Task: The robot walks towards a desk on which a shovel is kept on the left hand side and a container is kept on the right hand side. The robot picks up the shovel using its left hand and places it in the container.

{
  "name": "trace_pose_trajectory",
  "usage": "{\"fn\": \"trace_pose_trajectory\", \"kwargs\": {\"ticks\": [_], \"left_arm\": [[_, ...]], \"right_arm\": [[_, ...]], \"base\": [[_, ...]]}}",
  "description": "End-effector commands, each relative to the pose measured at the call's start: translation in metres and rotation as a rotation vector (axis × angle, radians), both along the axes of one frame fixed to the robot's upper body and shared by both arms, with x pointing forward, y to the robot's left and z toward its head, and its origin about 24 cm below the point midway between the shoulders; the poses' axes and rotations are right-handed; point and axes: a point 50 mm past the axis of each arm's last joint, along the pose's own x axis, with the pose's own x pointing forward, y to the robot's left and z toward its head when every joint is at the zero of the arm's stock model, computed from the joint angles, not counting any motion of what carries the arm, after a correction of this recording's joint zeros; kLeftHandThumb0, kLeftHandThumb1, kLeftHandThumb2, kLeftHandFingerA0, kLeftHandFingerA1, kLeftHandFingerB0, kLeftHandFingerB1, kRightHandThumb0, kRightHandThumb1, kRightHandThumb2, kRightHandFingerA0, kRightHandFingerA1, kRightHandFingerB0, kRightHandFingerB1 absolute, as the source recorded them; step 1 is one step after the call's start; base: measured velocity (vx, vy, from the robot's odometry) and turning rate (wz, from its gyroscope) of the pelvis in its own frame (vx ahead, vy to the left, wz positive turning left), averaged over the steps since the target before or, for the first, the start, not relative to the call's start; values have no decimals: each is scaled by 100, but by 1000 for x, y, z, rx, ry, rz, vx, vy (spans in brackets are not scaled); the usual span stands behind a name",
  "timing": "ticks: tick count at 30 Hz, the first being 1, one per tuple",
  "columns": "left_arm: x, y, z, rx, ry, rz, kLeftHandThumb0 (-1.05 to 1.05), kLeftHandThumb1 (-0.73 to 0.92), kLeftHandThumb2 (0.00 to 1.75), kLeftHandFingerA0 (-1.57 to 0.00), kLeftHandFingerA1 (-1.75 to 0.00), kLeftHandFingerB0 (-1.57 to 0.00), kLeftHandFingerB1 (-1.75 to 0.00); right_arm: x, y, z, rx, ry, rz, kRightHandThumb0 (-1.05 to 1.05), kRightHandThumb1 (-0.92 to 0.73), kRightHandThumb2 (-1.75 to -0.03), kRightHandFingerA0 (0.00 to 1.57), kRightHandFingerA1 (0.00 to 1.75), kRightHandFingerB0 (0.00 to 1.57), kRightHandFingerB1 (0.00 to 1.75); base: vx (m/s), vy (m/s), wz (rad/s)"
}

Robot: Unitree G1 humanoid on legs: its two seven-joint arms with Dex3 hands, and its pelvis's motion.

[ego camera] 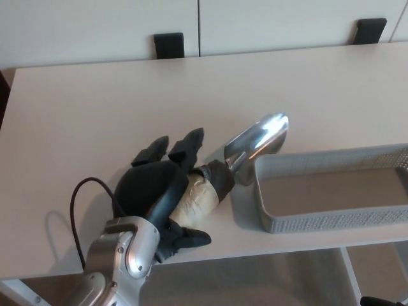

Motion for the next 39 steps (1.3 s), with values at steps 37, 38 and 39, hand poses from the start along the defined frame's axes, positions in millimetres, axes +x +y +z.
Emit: {"fn": "trace_pose_trajectory", "kwargs": {"ticks": [37, 38, 39], "left_arm": [[57, 30, -26, -18, 396, 85, -64, 33, 79, -117, -80, -43, -51], [60, 32, -29, -48, 447, 89, -48, 49, 61, -118, -61, -60, -43], [62, 35, -31, -63, 503, 69, -44, 34, 90, -111, -87, -66, -66]], "right_arm": [[15, -4, 14, -64, -80, 73, -13, -46, -52, 77, 67, 55, 54], [15, -4, 15, -64, -81, 77, -15, -46, -52, 77, 66, 54, 54], [16, -4, 15, -61, -82, 81, -15, -46, -52, 76, 66, 53, 54]], "base": [[0, 0, 0], [0, 0, 0], [0, 0, 0]]}}
